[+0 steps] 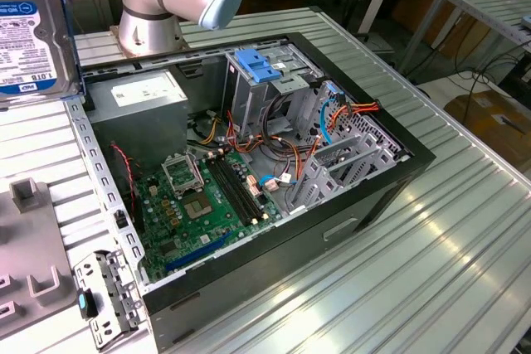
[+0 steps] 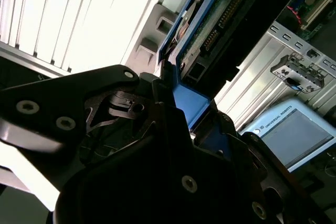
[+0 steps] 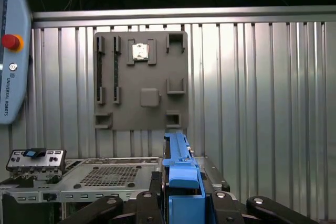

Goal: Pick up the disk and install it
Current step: 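Pick up the disk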

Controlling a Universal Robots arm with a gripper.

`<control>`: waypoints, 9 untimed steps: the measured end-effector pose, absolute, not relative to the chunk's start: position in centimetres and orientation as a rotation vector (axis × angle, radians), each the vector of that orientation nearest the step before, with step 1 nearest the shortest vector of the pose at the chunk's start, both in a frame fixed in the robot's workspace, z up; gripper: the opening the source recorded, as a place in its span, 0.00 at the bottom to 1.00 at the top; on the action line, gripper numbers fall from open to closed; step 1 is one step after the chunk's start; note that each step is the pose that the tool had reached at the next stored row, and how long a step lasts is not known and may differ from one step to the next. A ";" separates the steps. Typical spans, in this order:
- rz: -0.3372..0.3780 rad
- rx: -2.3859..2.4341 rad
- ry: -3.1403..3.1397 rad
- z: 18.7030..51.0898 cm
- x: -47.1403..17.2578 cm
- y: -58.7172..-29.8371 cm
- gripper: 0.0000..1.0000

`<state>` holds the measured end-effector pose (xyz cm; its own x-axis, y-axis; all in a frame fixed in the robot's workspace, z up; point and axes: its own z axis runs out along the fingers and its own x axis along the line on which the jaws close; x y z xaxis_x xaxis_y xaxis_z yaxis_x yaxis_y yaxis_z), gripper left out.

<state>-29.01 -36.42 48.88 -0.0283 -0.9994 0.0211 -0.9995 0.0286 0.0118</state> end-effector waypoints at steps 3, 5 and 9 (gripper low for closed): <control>0.008 2.173 -2.235 48.9 -28.1 -36.4 0.37; 0.006 2.172 -2.234 48.9 -27.0 -36.4 0.37; 0.004 2.171 -2.233 48.9 -25.7 -36.5 0.37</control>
